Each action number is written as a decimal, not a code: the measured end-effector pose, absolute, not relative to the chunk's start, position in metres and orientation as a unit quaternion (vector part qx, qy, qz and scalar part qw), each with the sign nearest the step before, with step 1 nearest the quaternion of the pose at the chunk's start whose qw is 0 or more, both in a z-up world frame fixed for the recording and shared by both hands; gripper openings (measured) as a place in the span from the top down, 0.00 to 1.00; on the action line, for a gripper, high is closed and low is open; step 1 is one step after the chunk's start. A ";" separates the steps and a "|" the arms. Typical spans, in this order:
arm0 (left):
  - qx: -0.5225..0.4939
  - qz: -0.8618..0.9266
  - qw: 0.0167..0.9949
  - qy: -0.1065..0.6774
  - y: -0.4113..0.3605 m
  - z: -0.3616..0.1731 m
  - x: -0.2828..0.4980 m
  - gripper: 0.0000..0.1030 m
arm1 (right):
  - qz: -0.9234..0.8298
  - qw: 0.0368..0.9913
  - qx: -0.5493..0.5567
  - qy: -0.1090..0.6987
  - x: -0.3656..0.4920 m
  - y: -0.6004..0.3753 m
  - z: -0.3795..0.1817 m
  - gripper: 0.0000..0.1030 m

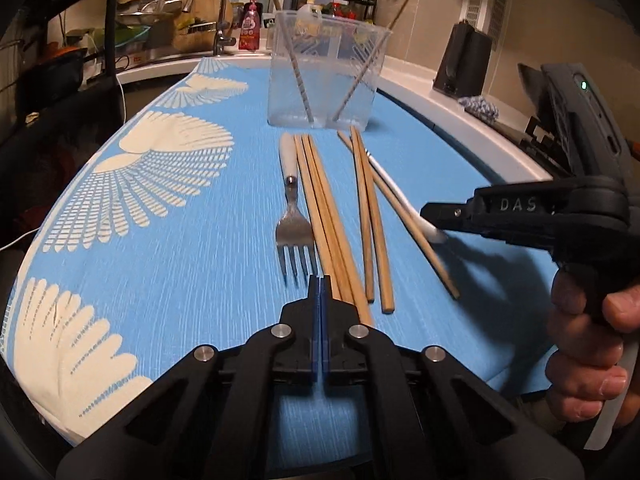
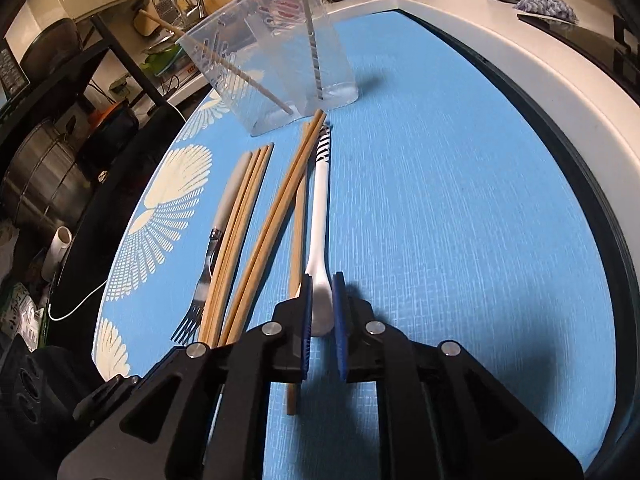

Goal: Organize utensils
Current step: 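Close the right gripper on the white spoon while the left gripper returns to the chopsticks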

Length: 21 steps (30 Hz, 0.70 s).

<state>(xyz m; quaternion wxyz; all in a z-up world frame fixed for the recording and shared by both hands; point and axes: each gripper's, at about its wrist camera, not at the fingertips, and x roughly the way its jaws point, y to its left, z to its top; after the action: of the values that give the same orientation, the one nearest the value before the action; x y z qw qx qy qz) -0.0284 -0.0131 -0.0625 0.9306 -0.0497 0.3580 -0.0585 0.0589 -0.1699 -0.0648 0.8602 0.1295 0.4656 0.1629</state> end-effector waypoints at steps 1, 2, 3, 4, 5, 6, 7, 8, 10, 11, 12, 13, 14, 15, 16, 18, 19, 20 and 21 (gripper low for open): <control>-0.048 -0.059 0.931 0.357 -0.014 -0.063 -0.029 1.00 | 0.163 0.861 0.129 0.465 0.058 -0.169 -0.065 0.88; -0.046 -0.060 0.931 0.358 -0.015 -0.063 -0.029 0.99 | 0.163 0.861 0.126 0.466 0.057 -0.170 -0.065 0.88; -0.046 -0.058 0.931 0.357 -0.015 -0.062 -0.030 0.99 | 0.163 0.861 0.124 0.466 0.056 -0.169 -0.065 0.88; -0.051 -0.053 0.933 0.353 -0.013 -0.060 -0.031 0.99 | 0.160 0.862 0.127 0.464 0.056 -0.170 -0.063 0.88; -0.059 -0.053 0.935 0.345 -0.011 -0.057 -0.033 0.99 | 0.157 0.864 0.132 0.460 0.056 -0.173 -0.061 0.88; -0.060 -0.056 0.937 0.340 -0.011 -0.055 -0.034 0.99 | 0.157 0.865 0.134 0.457 0.056 -0.175 -0.060 0.88; -0.056 -0.058 0.937 0.339 -0.012 -0.054 -0.034 0.99 | 0.159 0.864 0.138 0.457 0.056 -0.176 -0.059 0.88; -0.054 -0.061 0.937 0.340 -0.014 -0.055 -0.034 0.99 | 0.161 0.863 0.144 0.457 0.056 -0.177 -0.059 0.88; -0.059 -0.065 0.934 0.346 -0.015 -0.059 -0.033 0.99 | 0.172 0.858 0.149 0.460 0.056 -0.175 -0.060 0.87; -0.058 -0.064 0.933 0.349 -0.015 -0.060 -0.033 0.99 | 0.176 0.857 0.147 0.461 0.055 -0.175 -0.061 0.86; -0.054 -0.062 0.933 0.351 -0.016 -0.061 -0.032 0.99 | 0.178 0.857 0.141 0.462 0.055 -0.172 -0.062 0.85; -0.052 -0.061 0.931 0.356 -0.017 -0.063 -0.031 0.99 | 0.179 0.856 0.134 0.467 0.054 -0.169 -0.063 0.84; -0.061 -0.064 0.929 0.360 -0.015 -0.065 -0.031 0.99 | 0.182 0.853 0.131 0.472 0.054 -0.167 -0.066 0.84; -0.062 -0.064 0.929 0.359 -0.015 -0.065 -0.031 0.99 | 0.180 0.855 0.126 0.470 0.054 -0.166 -0.065 0.84; -0.056 -0.064 0.929 0.359 -0.016 -0.065 -0.031 0.99 | 0.177 0.857 0.120 0.469 0.053 -0.164 -0.064 0.84; -0.054 -0.063 0.930 0.357 -0.017 -0.063 -0.032 0.99 | 0.169 0.860 0.118 0.467 0.053 -0.165 -0.064 0.84; -0.066 -0.058 0.932 0.352 -0.013 -0.062 -0.034 0.99 | 0.160 0.862 0.122 0.465 0.052 -0.168 -0.063 0.83; -0.074 -0.057 0.933 0.347 -0.010 -0.060 -0.033 0.99 | 0.153 0.863 0.129 0.463 0.052 -0.172 -0.062 0.83; -0.081 -0.060 0.933 0.346 -0.008 -0.059 -0.033 0.99 | 0.150 0.865 0.131 0.461 0.053 -0.173 -0.061 0.82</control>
<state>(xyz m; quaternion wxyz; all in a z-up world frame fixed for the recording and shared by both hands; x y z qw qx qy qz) -0.0327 -0.0075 -0.0588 0.9330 -0.0811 0.3455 -0.0600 0.0525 -0.1734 -0.0610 0.8647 0.1314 0.4610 0.1502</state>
